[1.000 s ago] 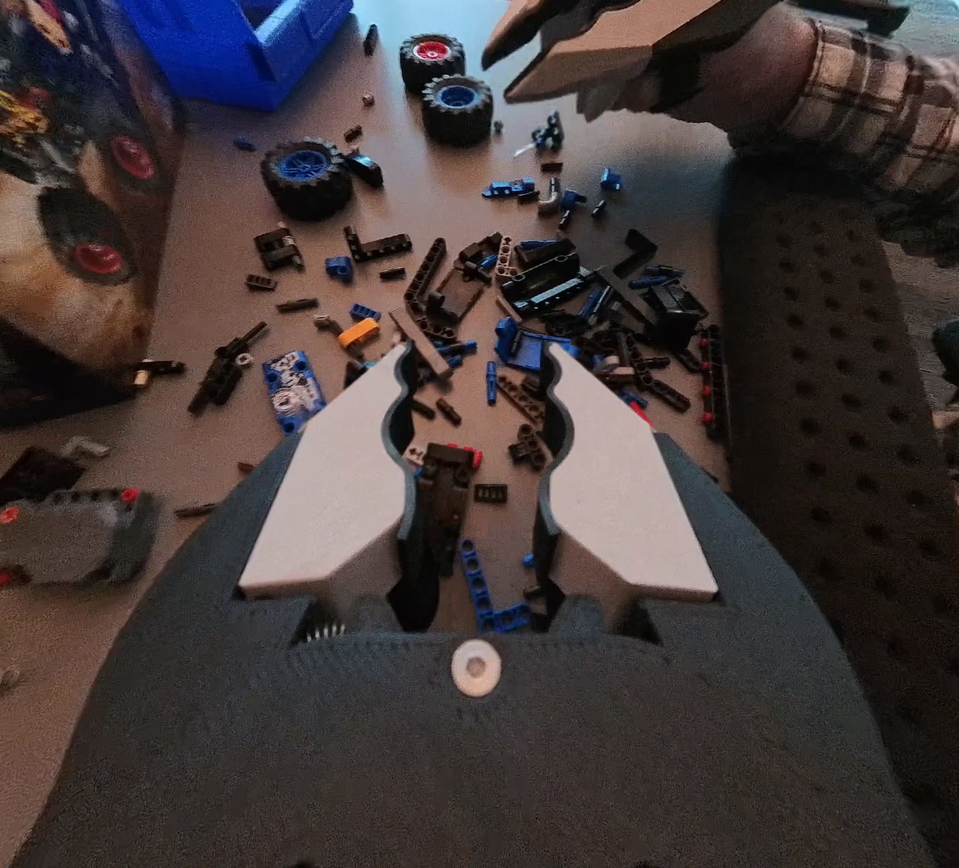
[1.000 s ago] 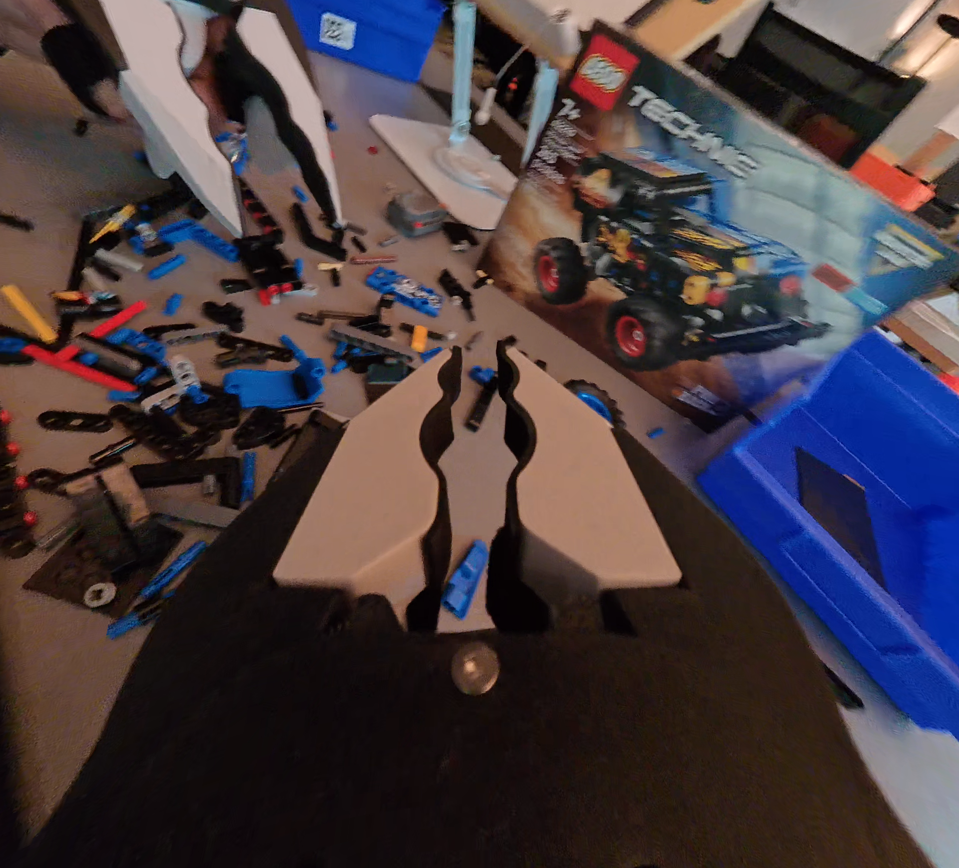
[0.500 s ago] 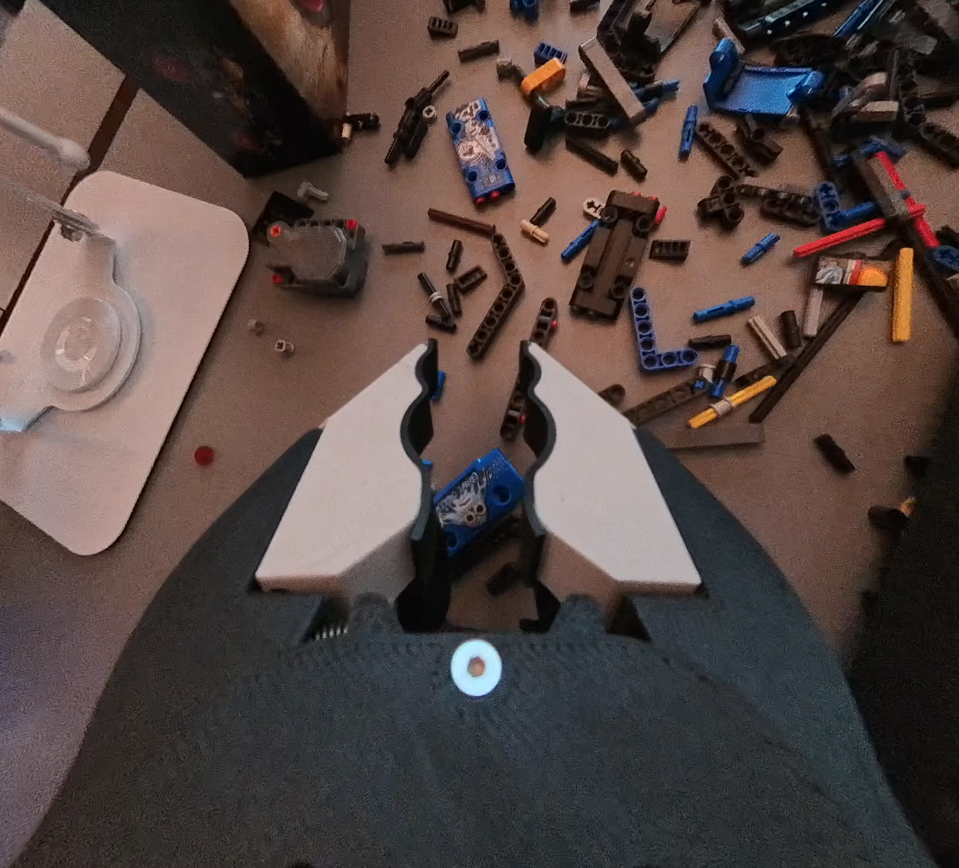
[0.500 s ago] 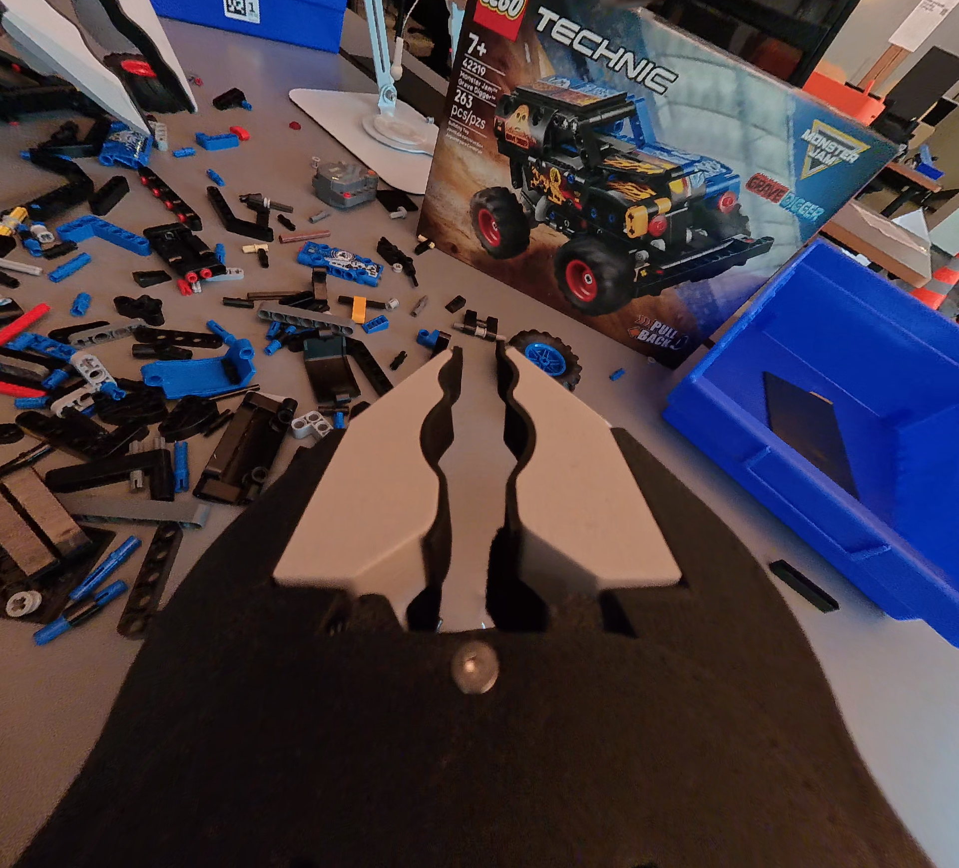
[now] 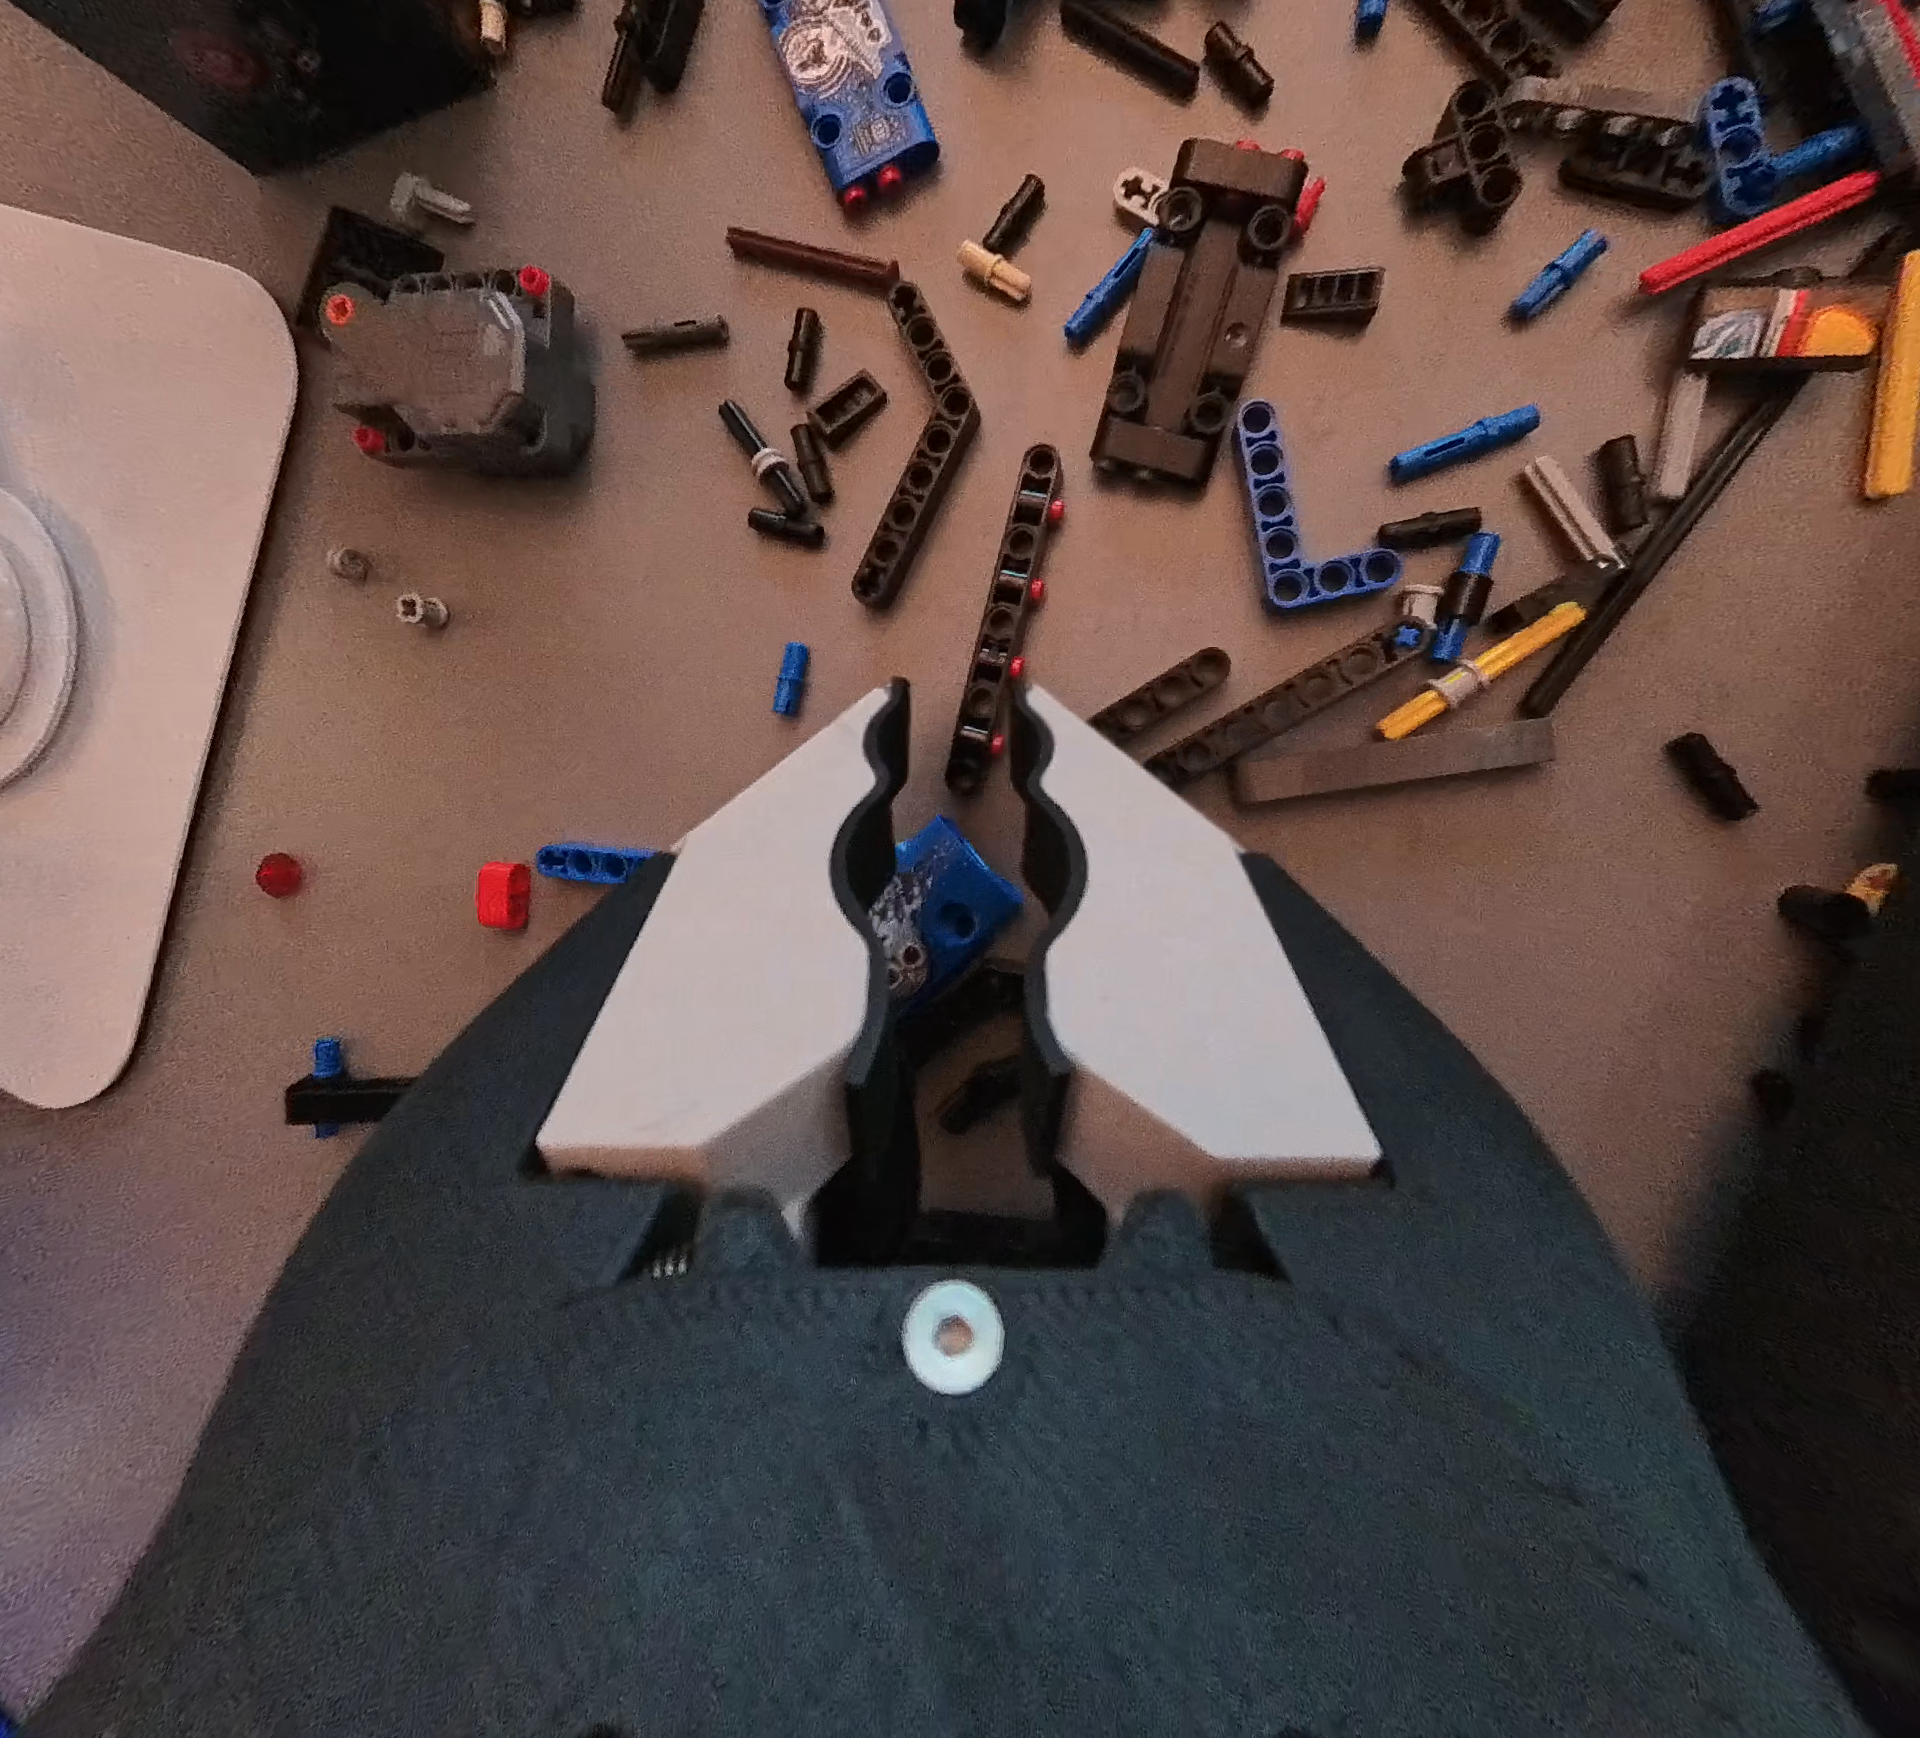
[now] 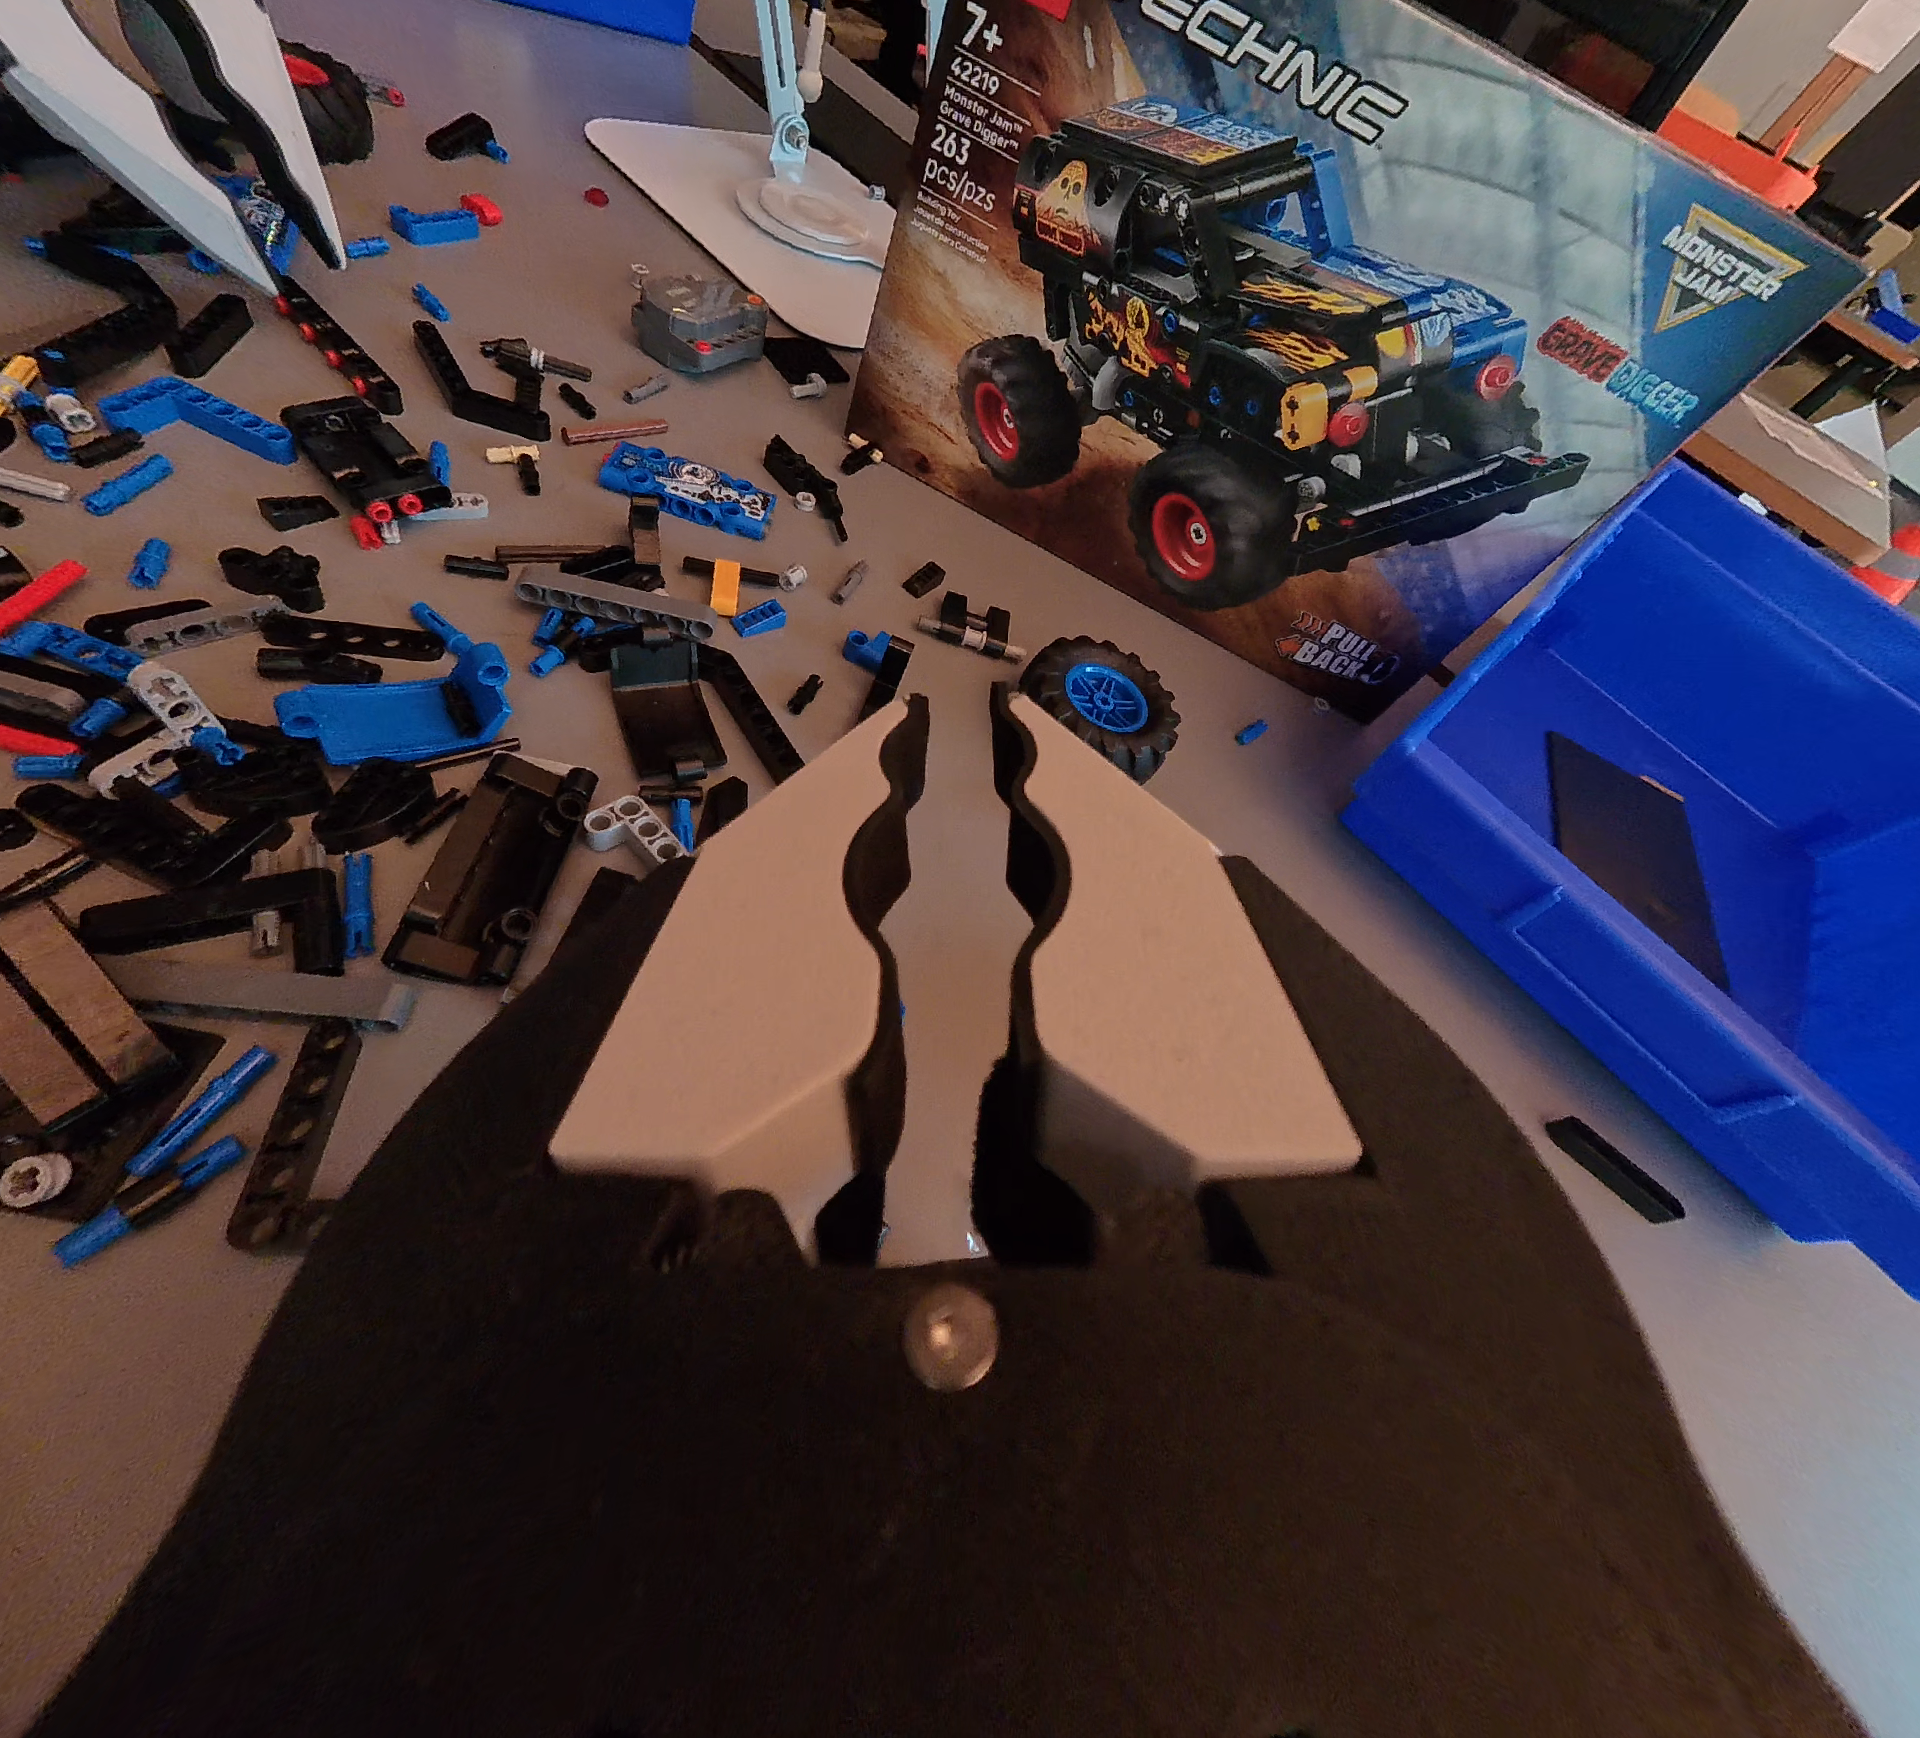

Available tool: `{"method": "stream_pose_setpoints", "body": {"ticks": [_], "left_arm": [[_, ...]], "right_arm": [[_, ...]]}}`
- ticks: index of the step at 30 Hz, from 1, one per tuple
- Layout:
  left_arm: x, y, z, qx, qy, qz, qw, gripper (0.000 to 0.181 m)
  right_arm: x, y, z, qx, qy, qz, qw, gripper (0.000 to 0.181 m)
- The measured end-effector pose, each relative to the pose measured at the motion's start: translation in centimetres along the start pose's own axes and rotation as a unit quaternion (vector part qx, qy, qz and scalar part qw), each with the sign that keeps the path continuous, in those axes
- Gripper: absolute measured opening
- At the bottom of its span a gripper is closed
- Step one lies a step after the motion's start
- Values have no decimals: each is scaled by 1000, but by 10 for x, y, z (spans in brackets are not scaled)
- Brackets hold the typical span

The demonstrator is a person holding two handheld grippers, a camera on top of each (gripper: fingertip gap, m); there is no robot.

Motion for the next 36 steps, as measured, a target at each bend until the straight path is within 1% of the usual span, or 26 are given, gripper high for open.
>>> {"method": "stream_pose_setpoints", "body": {"ticks": [2,6,9,12,14,16,17,19,21,23,25,27,28,30,31,32,33,36], "left_arm": [[-9,0,4,-9,-15,-15,1000,18],[-41,10,15,-46,-66,-51,995,19],[-61,24,15,-56,-89,-38,994,20],[-77,41,11,-66,-107,-9,992,21],[-86,50,8,-74,-117,-5,990,22],[-94,62,4,-83,-123,13,989,24],[-96,67,2,-86,-120,23,989,26],[-100,78,0,-98,-115,33,988,38],[-100,88,-3,-109,-101,41,988,45],[-98,98,-3,-118,-103,53,986,54],[-93,106,-5,-124,-90,61,986,51],[-88,113,-4,-129,-93,64,985,47],[-89,113,-3,-125,-100,54,986,39],[-91,113,-6,-119,-97,46,987,36],[-94,111,-8,-103,-99,36,989,9],[-97,110,-10,-97,-103,25,990,9],[-99,110,-14,-94,-92,19,991,9],[-98,116,-26,-98,-48,38,993,6]], "right_arm": [[-1,-1,0,-1,1,-2,1000,10],[-1,-1,0,-1,1,-3,1000,10],[0,-1,1,-4,-2,-3,1000,10],[0,-2,2,-9,-4,-1,1000,10],[0,-2,2,-9,-4,1,1000,10],[0,-2,2,-11,-3,2,1000,10],[0,-2,2,-12,-3,2,1000,10],[0,-2,3,-14,-4,4,1000,10],[1,-2,4,-16,-6,5,1000,10],[1,-1,4,-17,-6,7,1000,10],[1,-1,4,-17,-6,7,1000,10],[1,-1,4,-17,-6,7,1000,10],[1,-1,4,-16,-6,7,1000,10],[1,0,4,-15,-6,9,1000,10],[2,0,4,-15,-6,10,1000,10],[2,0,4,-15,-7,10,1000,10],[2,0,4,-15,-7,11,1000,10],[2,1,4,-16,-8,11,1000,10]]}}
Point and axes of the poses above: each gripper's, where its closed fingertips meet, x out along the fingers, y out of its underside, z = x × y across the jaws, the point moved 9 cm from there along -x, back along the fingers, and after that the axes turned 8 degrees about -z, right-handed, at the moved point
